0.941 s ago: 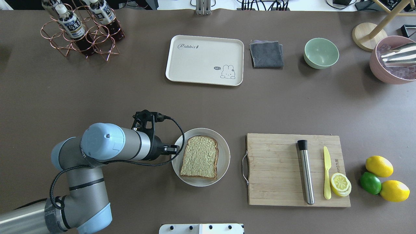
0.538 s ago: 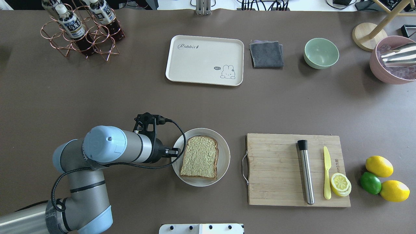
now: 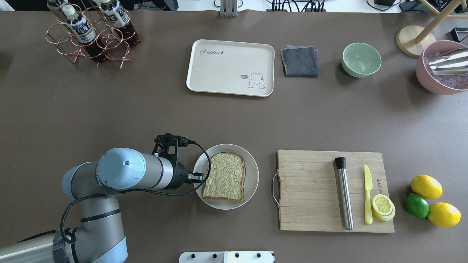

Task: Make sandwich and place on tray
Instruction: 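Carry the plate with the left gripper onto the cream Rabbit tray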

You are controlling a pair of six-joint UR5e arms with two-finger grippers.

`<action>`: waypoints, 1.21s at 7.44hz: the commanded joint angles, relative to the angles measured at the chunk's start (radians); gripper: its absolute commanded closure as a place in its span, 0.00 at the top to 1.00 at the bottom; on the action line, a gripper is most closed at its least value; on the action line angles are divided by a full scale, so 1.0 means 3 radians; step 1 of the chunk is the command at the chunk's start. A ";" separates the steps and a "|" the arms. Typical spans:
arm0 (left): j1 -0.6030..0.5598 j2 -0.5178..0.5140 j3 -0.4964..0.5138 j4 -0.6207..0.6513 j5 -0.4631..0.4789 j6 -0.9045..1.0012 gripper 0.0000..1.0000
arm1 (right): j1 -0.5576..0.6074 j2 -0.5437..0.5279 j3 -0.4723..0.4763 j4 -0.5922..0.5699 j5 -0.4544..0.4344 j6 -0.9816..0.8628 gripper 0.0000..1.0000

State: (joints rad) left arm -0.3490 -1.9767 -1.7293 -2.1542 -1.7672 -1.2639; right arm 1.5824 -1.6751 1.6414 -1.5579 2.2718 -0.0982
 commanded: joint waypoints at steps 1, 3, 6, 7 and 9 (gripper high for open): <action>0.0003 0.0013 0.0002 0.0002 0.0000 0.0000 0.00 | -0.0003 0.0000 0.0000 -0.0002 0.0005 0.0000 1.00; -0.0002 0.0019 -0.0003 0.0007 -0.0025 0.0010 0.00 | 0.0002 0.0000 0.0000 0.0003 0.0005 0.0000 1.00; -0.0257 -0.0017 -0.0009 0.0058 -0.0396 0.0010 0.00 | 0.0002 -0.0005 -0.0005 0.0003 -0.0005 0.0000 1.00; -0.0451 -0.0053 0.0037 0.0063 -0.0586 0.0010 0.00 | -0.0003 -0.0010 -0.0015 0.0003 0.0000 0.0000 1.00; -0.0870 -0.0393 0.0464 0.0058 -0.0918 0.0010 0.00 | -0.0003 0.0000 -0.0107 0.0008 0.0010 0.0005 1.00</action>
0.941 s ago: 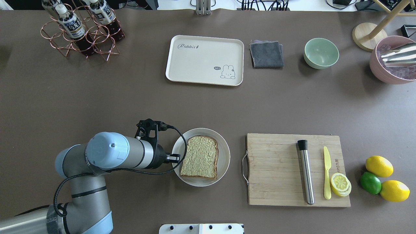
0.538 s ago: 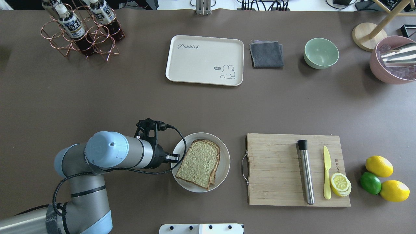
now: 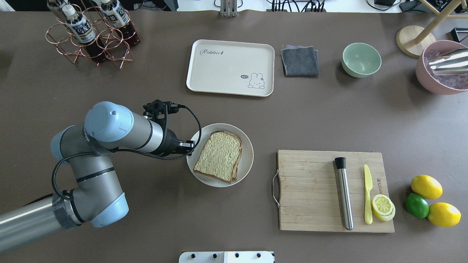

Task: Make sandwich and place on tray
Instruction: 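Carry the plate with the left gripper onto the cream Rabbit tray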

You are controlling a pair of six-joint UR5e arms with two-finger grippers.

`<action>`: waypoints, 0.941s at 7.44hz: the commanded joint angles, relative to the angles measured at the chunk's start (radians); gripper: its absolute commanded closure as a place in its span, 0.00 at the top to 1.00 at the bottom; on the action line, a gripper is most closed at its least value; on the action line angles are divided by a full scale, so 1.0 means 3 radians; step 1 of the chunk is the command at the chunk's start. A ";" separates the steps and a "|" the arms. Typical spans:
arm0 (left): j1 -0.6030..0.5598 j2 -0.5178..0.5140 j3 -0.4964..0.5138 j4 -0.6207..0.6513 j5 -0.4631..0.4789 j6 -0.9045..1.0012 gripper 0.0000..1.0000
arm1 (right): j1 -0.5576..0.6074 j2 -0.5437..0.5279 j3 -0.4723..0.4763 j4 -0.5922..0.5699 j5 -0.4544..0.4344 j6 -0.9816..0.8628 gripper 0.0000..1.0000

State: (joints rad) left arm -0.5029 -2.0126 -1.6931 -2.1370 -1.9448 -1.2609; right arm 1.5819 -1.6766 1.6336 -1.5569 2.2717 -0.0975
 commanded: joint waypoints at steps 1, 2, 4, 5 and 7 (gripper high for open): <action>-0.0536 -0.0494 0.0599 -0.0004 -0.0450 0.0000 0.00 | -0.0001 0.0020 -0.0102 0.0005 0.0011 0.0008 1.00; -0.0680 -0.0693 0.0845 -0.0004 -0.0471 -0.0005 0.00 | -0.0001 0.0020 -0.0127 0.0005 0.0006 0.0008 1.00; -0.0996 -0.1194 0.1504 -0.0010 -0.0766 -0.0005 0.00 | -0.0001 0.0035 -0.0168 0.0010 0.0005 0.0013 1.00; -0.1074 -0.1399 0.1775 -0.0010 -0.0783 0.0000 0.00 | -0.0001 0.0046 -0.0169 0.0010 0.0005 0.0013 1.00; -0.1126 -0.1783 0.2337 -0.0060 -0.0773 0.0010 0.00 | -0.0001 0.0046 -0.0174 0.0010 0.0005 0.0018 1.00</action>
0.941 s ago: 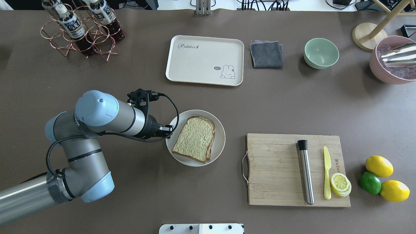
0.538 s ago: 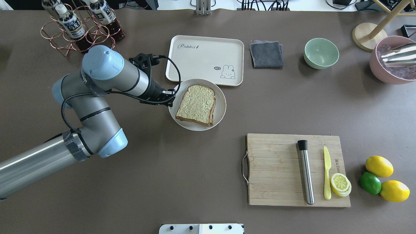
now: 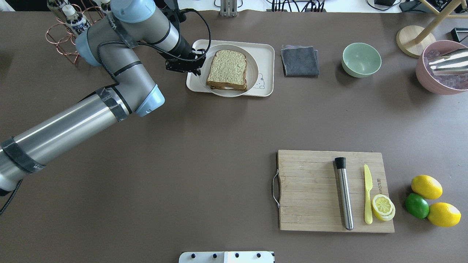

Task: Make sandwich and place on tray
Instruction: 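Carry the plate with the left gripper onto the cream Rabbit tray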

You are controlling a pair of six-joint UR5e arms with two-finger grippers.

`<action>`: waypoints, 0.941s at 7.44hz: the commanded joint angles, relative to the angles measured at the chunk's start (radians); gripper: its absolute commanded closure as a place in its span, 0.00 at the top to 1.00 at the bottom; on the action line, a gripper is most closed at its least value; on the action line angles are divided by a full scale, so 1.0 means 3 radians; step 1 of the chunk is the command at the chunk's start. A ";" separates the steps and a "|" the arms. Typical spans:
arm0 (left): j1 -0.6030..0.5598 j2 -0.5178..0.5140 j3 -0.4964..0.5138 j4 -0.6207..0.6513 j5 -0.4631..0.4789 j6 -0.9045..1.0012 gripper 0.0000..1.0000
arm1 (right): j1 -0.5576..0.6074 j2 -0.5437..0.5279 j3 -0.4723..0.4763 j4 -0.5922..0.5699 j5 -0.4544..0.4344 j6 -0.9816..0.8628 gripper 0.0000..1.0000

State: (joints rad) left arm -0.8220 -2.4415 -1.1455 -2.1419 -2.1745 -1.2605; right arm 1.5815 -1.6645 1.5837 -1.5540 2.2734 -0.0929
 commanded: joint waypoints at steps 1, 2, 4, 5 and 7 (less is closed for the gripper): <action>-0.0062 -0.0547 0.0875 -0.0216 0.0013 0.0024 0.00 | 0.0000 0.0006 -0.0012 0.0000 0.0000 0.0003 1.00; -0.0062 -0.0640 0.1202 -0.0486 0.0074 0.0024 0.00 | 0.0000 0.0006 -0.0017 0.0000 0.0000 0.0003 1.00; -0.0047 -0.0840 0.1608 -0.0631 0.0268 0.0024 0.00 | 0.0000 0.0011 -0.0028 0.0000 0.0005 0.0003 1.00; -0.0026 -0.0840 0.1650 -0.0723 0.0289 0.0024 0.00 | 0.0000 0.0006 -0.0028 0.0000 0.0005 0.0003 1.00; 0.0045 -0.0846 0.1655 -0.0735 0.0421 0.0024 0.00 | 0.0000 0.0006 -0.0028 0.0000 0.0000 0.0003 1.00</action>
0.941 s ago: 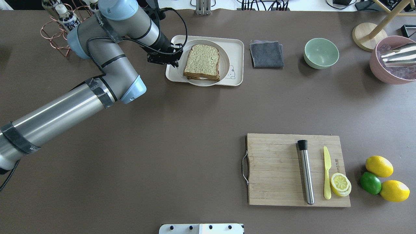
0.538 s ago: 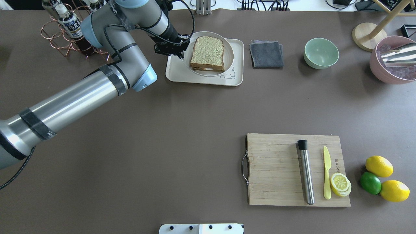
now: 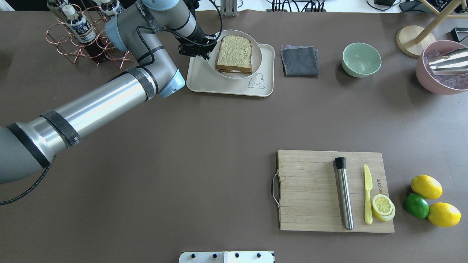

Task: Make sandwich and place on tray
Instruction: 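Carry the plate with the left gripper onto the cream Rabbit tray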

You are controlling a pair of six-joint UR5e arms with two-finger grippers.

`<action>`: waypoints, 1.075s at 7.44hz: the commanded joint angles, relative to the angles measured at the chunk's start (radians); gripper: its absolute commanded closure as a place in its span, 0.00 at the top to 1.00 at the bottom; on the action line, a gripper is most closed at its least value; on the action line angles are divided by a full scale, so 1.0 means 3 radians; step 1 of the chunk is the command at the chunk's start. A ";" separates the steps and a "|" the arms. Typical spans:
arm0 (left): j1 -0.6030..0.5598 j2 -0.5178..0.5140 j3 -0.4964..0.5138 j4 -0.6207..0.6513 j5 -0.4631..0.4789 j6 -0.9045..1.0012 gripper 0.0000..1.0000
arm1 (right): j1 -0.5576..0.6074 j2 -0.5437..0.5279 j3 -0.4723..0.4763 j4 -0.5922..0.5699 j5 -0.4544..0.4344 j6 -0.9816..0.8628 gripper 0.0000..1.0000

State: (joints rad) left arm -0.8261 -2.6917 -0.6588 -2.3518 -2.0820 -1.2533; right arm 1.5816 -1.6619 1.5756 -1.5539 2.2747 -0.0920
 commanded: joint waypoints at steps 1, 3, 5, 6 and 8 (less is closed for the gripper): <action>0.0109 -0.0012 0.0038 -0.0065 0.0144 0.0000 0.00 | 0.0000 -0.0008 -0.0001 0.0000 0.0000 0.0000 1.00; 0.0110 -0.0007 0.0033 -0.0066 0.0215 0.0005 0.00 | 0.0000 -0.0018 -0.0001 0.0000 0.0000 0.0000 1.00; 0.0100 -0.0002 0.0028 -0.0061 0.0216 0.0010 0.64 | 0.0000 -0.0024 -0.0006 -0.0005 -0.0005 0.0000 1.00; 0.0069 0.0019 0.0023 -0.0061 0.0216 0.0061 0.98 | 0.0000 -0.0013 -0.0041 0.0000 0.0000 -0.0005 1.00; -0.0053 0.0156 -0.0134 -0.0025 0.0185 0.0224 0.98 | 0.0000 -0.0013 -0.0067 0.0000 0.0000 -0.0005 1.00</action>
State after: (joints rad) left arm -0.8125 -2.6816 -0.6555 -2.3683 -2.0190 -1.2290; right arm 1.5815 -1.6658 1.5615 -1.5542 2.2746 -0.0932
